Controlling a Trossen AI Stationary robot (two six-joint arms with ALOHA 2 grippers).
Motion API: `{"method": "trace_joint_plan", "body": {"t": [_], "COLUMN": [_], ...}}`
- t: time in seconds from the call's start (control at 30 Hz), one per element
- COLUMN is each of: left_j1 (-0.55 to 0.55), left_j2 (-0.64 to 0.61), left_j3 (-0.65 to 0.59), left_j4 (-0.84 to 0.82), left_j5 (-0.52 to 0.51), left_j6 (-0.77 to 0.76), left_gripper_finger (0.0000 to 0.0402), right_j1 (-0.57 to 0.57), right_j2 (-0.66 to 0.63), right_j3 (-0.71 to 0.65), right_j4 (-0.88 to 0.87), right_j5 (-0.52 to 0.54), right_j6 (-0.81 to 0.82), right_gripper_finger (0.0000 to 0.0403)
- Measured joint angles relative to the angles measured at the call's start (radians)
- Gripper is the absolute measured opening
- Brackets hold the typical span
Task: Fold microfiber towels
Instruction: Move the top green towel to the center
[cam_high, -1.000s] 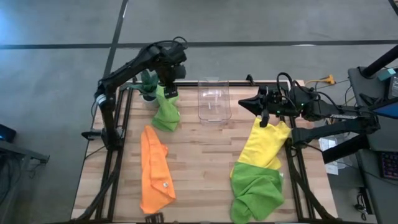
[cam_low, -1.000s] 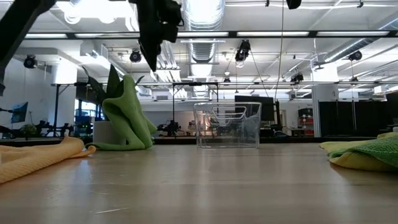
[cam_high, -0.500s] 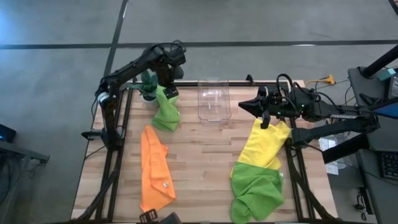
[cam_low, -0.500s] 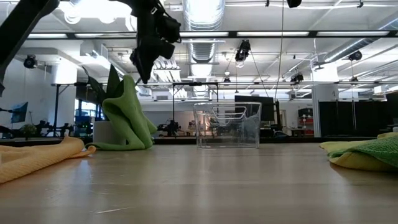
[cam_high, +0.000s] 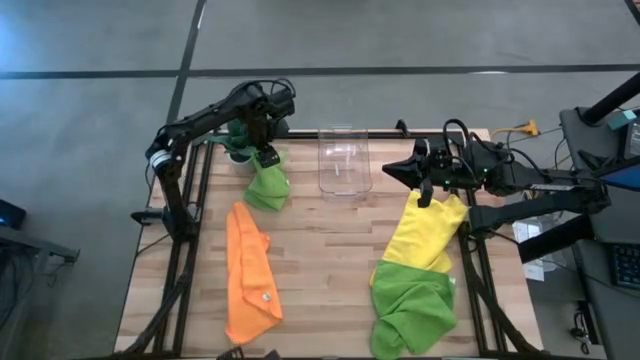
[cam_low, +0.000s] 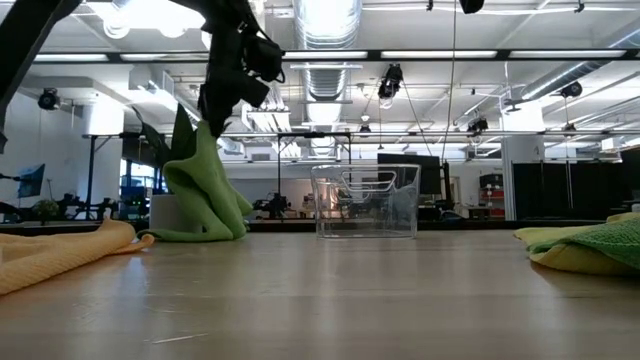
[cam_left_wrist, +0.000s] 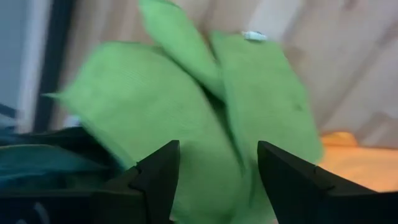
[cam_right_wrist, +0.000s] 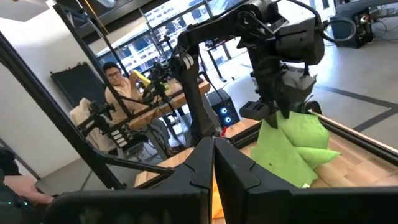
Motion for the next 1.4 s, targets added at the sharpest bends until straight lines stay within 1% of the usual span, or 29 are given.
{"method": "trace_joint_plan", "body": {"t": [0.1, 0.27, 0.37, 0.47, 0.53, 0.67, 0.7, 0.87, 1.03, 1.23, 1.4], "left_j1": [-0.001, -0.004, -0.011, -0.023, -0.032, -0.045, -0.046, -0.058, -0.072, -0.074, -0.090], "left_j2": [-0.020, -0.025, -0.027, -0.027, -0.027, -0.027, -0.027, -0.040, -0.080, -0.134, -0.186], "left_j3": [-0.034, -0.069, -0.087, -0.106, -0.116, -0.127, -0.129, -0.125, -0.094, -0.030, 0.010], "left_j4": [0.000, 0.000, 0.000, 0.000, -0.001, 0.000, 0.000, 0.000, -0.001, 0.014, 0.118], "left_j5": [0.068, 0.071, 0.071, 0.072, 0.071, 0.071, 0.071, 0.069, 0.084, 0.229, 0.329], "left_j6": [0.000, -0.002, -0.010, 0.005, 0.026, 0.037, 0.036, 0.036, 0.036, 0.035, 0.006], "left_gripper_finger": [0.0200, 0.0200, 0.0187, 0.0150, 0.0112, 0.0023, 0.0012, 0.0004, 0.0001, 0.0001, 0.0000], "right_j1": [0.000, 0.000, 0.000, 0.000, 0.000, 0.000, 0.000, 0.000, 0.000, 0.000, 0.000], "right_j2": [0.005, 0.013, 0.016, 0.017, 0.016, 0.017, 0.017, 0.017, 0.017, 0.018, 0.018], "right_j3": [0.000, 0.000, 0.000, 0.000, 0.000, 0.000, 0.000, 0.000, 0.000, 0.000, 0.000], "right_j4": [0.000, 0.002, 0.007, 0.006, 0.007, 0.007, 0.008, 0.008, 0.009, 0.010, 0.009], "right_j5": [0.000, 0.000, 0.000, 0.000, 0.000, 0.000, 0.000, 0.000, 0.000, 0.000, 0.001], "right_j6": [0.000, -0.004, -0.004, -0.003, -0.001, 0.000, 0.000, 0.000, 0.000, -0.001, -0.005], "right_gripper_finger": [0.0009, 0.0009, 0.0009, 0.0009, 0.0009, 0.0009, 0.0009, 0.0009, 0.0009, 0.0009, 0.0009]}}
